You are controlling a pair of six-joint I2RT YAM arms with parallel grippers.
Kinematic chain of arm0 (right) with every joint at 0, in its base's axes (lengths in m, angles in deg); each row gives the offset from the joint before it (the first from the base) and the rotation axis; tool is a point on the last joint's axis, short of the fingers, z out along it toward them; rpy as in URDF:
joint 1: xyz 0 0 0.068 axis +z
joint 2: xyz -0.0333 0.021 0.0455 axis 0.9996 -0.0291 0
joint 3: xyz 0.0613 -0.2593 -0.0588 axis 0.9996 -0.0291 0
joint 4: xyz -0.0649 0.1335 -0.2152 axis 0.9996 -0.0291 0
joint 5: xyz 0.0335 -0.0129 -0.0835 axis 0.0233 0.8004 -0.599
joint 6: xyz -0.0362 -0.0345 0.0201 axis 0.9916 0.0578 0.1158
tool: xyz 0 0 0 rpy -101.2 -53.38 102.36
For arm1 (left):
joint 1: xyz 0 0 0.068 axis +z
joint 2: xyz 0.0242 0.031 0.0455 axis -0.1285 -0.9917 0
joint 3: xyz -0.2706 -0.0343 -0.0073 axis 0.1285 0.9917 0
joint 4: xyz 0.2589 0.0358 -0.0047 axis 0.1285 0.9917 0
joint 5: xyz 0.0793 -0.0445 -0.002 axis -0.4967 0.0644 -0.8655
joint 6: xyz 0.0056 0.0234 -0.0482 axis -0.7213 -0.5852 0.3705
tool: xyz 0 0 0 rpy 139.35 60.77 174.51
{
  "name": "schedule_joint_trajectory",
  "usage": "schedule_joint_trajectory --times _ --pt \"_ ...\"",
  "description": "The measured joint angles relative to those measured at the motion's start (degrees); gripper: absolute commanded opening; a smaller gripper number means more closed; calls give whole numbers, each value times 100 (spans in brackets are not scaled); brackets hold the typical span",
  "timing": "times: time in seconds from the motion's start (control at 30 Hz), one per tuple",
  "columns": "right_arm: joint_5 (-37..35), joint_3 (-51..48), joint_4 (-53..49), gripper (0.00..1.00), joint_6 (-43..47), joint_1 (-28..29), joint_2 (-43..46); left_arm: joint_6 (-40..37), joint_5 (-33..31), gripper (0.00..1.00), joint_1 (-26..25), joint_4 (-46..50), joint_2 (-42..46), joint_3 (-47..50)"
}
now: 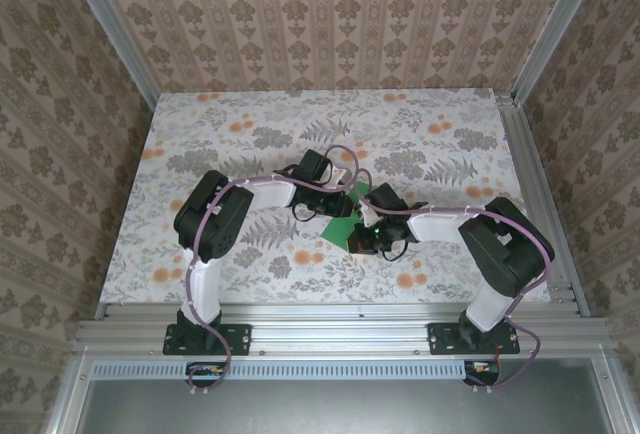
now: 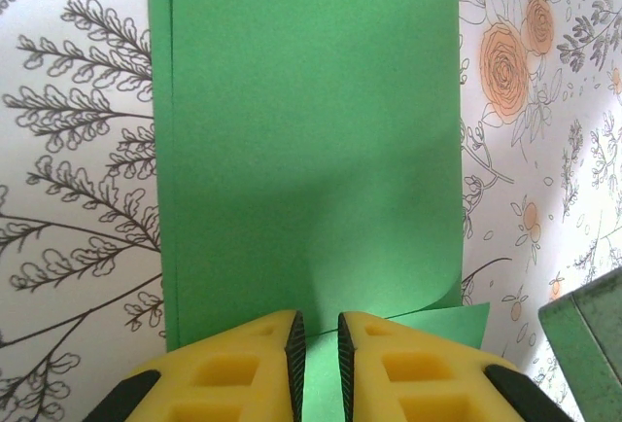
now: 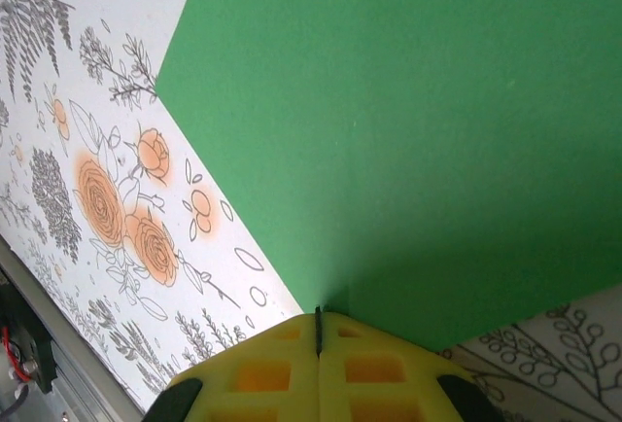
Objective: Fold a paper plane with a square sheet of paper (pick it up from the middle)
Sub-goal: Fold the triangle a second time at the center of the table.
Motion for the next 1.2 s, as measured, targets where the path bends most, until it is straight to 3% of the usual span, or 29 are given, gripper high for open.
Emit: schedule_joint_trajectory --times 0.57,0.83,1.2 --pt "42 -302 -195 2 -114 153 337 -39 33 22 0 7 -4 -7" --pt "149 -339 398 3 -841 -260 662 -42 44 22 0 15 -2 -9" --pt "109 173 883 2 -1008 -310 -278 -42 44 22 0 17 0 -9"
